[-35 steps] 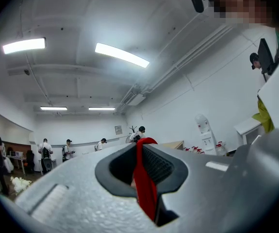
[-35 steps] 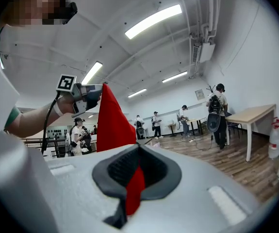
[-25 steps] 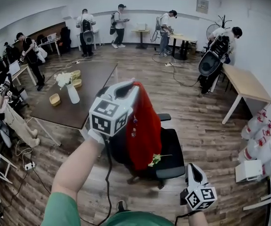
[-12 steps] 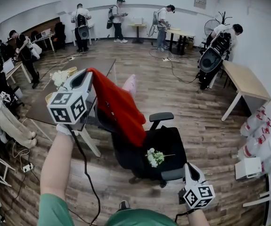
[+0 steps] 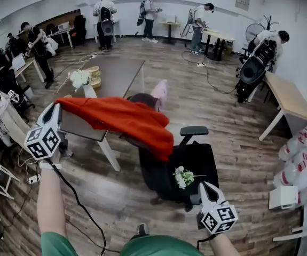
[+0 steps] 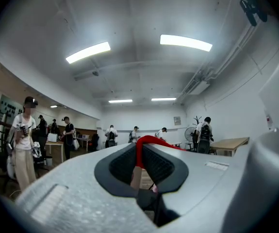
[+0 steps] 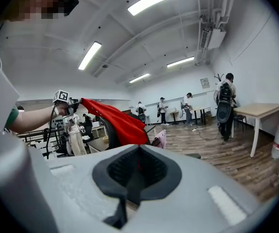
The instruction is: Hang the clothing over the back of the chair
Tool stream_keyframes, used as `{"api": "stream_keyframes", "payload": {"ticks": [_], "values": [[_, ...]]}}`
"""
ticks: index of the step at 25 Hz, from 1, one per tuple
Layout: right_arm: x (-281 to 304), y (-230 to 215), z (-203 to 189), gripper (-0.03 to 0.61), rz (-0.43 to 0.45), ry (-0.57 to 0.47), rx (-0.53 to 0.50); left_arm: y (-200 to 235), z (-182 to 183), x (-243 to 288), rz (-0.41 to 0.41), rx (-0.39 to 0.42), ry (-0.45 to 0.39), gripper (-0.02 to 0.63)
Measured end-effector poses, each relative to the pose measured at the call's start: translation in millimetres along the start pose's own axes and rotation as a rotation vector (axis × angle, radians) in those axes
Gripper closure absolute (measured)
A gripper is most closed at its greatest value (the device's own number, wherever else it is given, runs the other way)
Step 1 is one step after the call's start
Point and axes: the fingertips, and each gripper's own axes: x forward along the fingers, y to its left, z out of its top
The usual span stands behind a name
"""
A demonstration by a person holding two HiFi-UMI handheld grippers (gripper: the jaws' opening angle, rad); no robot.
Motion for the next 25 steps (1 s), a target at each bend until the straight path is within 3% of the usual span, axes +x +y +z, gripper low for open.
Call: {"api": "stream_keyframes", "payload": {"ticks": [7,12,15,20,25], "values": [[5,16,-3,0.575,0.037,0.017,-0.018,18,-103,-26,0.039,0.011,0.179,0.56],[-2,16,-4,0.574,0.022,0.016,-0.016,21,-174,-63,0.018,-0.022,0.318,0.379],[-6,17,-5,0.574,0.018,0.014,-0.013,10,-203,-90,-0.003,-0.07,0.369,0.374],[-10,19,-5,0.575,0.024,0.002,-0.021,-41,-216,-124,-0.056,-0.091,0.373,0.379],[-19,21,6,0.574,0.028,-0.026,-0.03,-116,-201,-139,-0.164,-0.156,0.333,0.385]]}}
